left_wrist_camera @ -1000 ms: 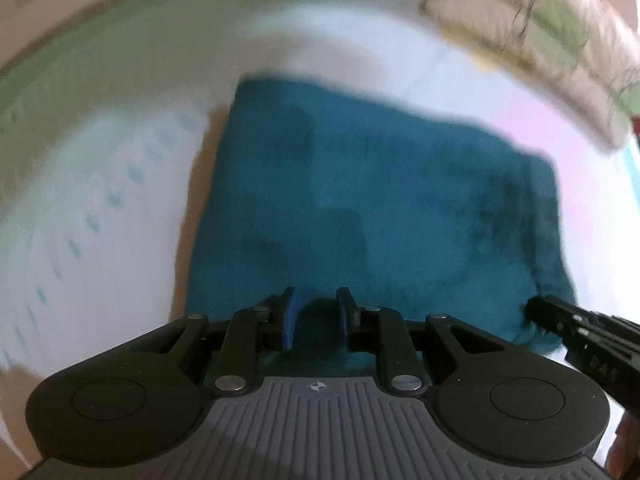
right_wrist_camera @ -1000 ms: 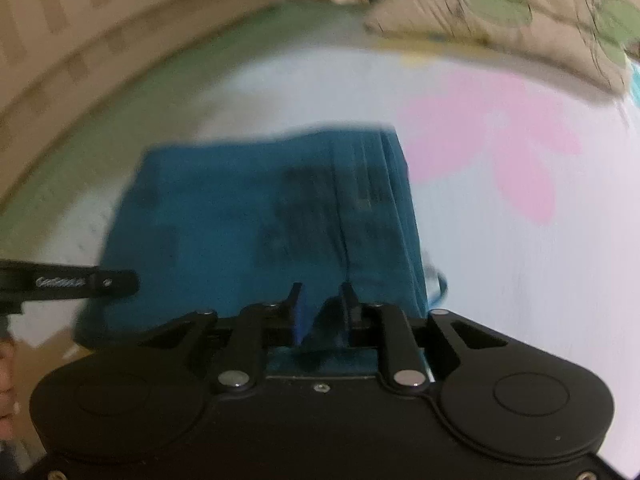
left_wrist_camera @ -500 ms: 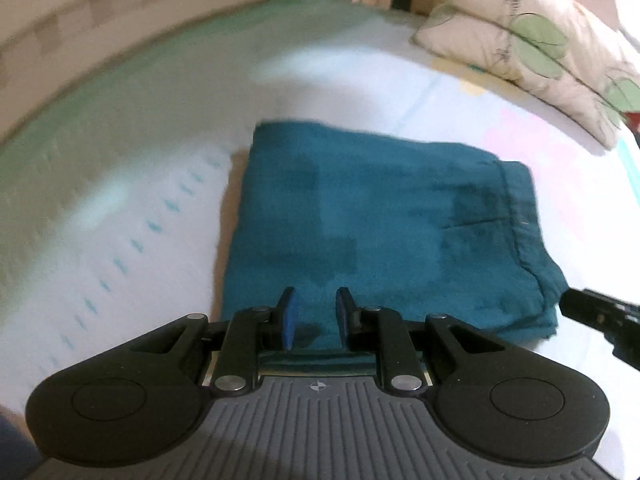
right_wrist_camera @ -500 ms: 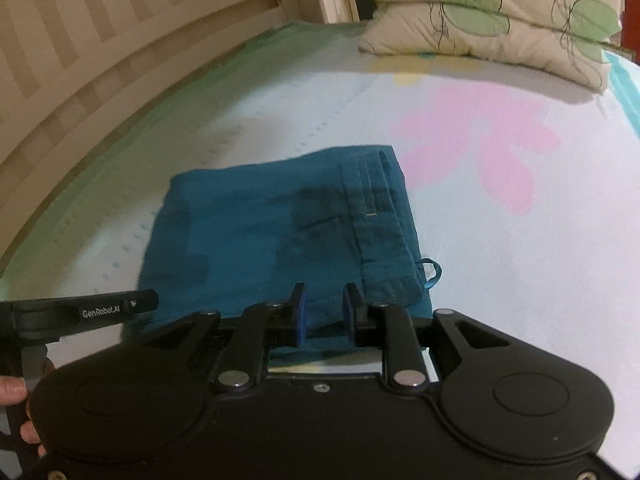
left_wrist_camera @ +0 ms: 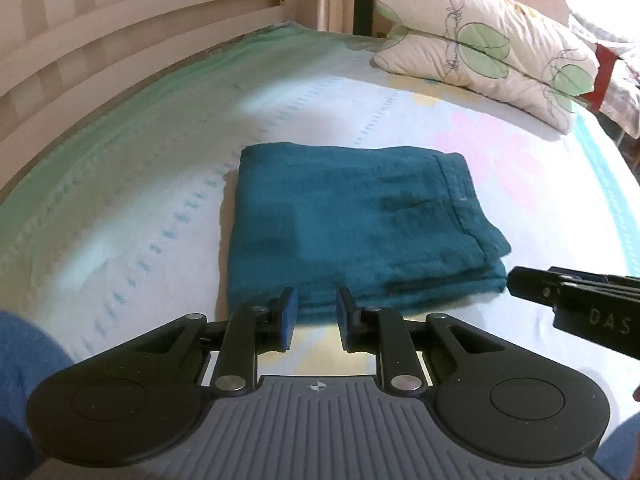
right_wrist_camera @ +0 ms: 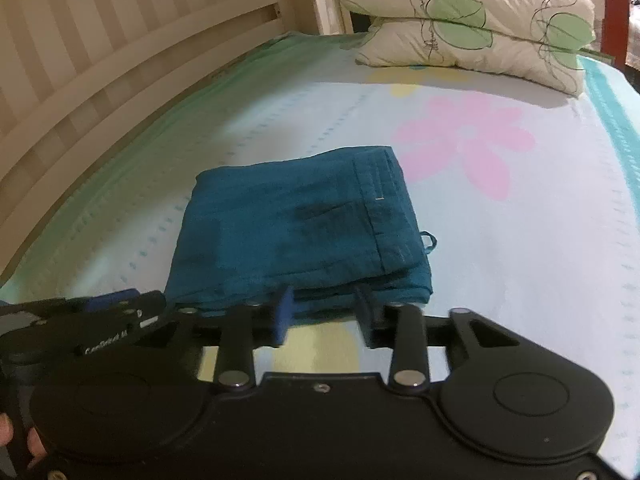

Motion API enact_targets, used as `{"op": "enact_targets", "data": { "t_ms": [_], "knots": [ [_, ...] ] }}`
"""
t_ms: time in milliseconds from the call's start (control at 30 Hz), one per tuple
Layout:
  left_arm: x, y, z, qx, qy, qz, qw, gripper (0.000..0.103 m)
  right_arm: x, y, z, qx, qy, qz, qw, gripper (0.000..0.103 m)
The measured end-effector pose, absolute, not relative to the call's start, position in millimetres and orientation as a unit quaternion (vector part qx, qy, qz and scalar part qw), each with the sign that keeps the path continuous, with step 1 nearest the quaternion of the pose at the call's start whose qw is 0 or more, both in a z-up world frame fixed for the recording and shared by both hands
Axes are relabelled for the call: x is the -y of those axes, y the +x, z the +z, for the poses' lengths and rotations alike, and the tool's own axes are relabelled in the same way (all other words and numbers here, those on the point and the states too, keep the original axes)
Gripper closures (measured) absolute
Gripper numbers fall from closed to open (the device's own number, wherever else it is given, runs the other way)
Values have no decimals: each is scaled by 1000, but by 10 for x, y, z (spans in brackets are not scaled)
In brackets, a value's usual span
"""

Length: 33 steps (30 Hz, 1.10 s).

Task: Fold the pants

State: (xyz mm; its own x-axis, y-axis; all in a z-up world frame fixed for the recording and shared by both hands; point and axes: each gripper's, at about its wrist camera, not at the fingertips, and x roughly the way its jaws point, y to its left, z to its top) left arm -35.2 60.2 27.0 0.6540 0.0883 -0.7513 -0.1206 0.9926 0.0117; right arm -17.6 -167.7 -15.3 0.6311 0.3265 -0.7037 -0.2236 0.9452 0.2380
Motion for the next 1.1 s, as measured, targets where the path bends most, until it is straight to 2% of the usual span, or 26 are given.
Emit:
{"op": "enact_targets", "data": {
  "t_ms": [133, 300, 1100],
  "knots": [
    [-593, -477, 283, -409, -35, 61, 910, 82, 1662, -264, -137, -403, 67, 145, 901, 54],
    [-594, -545, 261, -418, -42, 49, 906, 82, 1619, -356, -131, -401, 56, 135, 904, 46],
    [-583, -613, 144, -435, -28, 69, 898, 82, 1543, -425, -225, -424, 38, 124, 896, 46]
  ]
}}
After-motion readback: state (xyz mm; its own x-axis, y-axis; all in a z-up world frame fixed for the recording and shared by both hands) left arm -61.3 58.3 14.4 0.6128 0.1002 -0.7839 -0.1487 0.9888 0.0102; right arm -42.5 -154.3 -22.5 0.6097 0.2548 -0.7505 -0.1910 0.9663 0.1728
